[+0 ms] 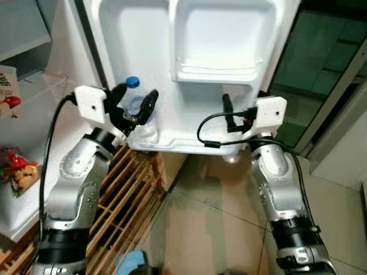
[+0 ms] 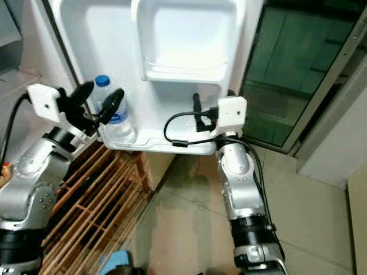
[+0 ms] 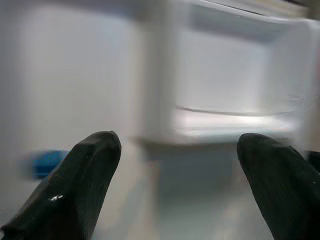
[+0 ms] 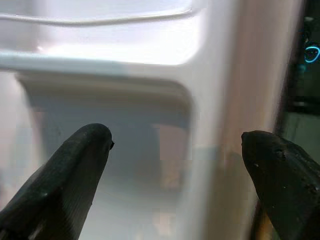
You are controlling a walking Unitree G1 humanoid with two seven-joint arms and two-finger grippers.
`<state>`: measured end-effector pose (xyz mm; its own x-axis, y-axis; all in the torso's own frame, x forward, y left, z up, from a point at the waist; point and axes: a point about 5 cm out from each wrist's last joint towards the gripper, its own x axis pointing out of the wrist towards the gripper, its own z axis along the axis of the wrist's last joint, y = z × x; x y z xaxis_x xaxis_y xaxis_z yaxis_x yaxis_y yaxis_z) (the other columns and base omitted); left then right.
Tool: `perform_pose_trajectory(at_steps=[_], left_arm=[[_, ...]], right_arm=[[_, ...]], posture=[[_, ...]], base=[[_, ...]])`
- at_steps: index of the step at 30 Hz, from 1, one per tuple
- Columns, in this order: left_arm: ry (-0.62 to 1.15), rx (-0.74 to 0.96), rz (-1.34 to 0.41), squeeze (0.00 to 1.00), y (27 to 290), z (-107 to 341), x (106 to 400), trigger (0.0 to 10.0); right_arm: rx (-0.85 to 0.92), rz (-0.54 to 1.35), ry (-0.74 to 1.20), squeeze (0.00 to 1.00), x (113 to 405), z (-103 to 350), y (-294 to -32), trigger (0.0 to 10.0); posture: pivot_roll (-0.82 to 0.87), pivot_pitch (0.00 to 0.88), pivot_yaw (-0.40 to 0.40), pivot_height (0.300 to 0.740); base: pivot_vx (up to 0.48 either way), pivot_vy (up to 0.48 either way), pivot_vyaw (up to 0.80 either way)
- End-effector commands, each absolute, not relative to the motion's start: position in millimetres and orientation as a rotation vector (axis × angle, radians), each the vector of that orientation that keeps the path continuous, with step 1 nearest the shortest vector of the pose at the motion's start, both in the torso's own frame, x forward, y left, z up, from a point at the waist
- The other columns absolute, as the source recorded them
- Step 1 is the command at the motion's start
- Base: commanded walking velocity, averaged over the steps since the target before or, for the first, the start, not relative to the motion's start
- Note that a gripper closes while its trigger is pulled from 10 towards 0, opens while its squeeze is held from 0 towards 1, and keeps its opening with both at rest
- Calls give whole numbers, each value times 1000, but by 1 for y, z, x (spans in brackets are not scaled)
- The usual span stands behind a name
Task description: Restocking fridge
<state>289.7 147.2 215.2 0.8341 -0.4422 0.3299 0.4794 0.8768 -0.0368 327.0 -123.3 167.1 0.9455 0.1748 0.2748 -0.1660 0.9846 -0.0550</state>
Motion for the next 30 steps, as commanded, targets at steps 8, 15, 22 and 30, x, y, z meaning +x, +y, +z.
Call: perform_pose_trajectory(at_steps=[8,15,22,30], left_arm=[[-249,-80,-534,0,133,210,292,10000],[-234,-108,-511,0,131,207,293,10000],[-238,-72,-533,0,126,208,294,10000],[-225,-72,-504,0,127,205,299,10000]], right_arm=[[-36,160,-279,0,327,167,-126,10000],[-41,143,-270,0,327,165,-130,10000],[-66,150,-274,0,328,167,-128,10000],[-77,152,-297,0,318,169,-134,10000]], posture=[[-177,0,52,732],[-186,0,53,732],[-186,0,56,732],[-203,0,60,732]], base=[[-92,-438,0],[0,-206,0],[0,-272,223],[0,-472,784]])
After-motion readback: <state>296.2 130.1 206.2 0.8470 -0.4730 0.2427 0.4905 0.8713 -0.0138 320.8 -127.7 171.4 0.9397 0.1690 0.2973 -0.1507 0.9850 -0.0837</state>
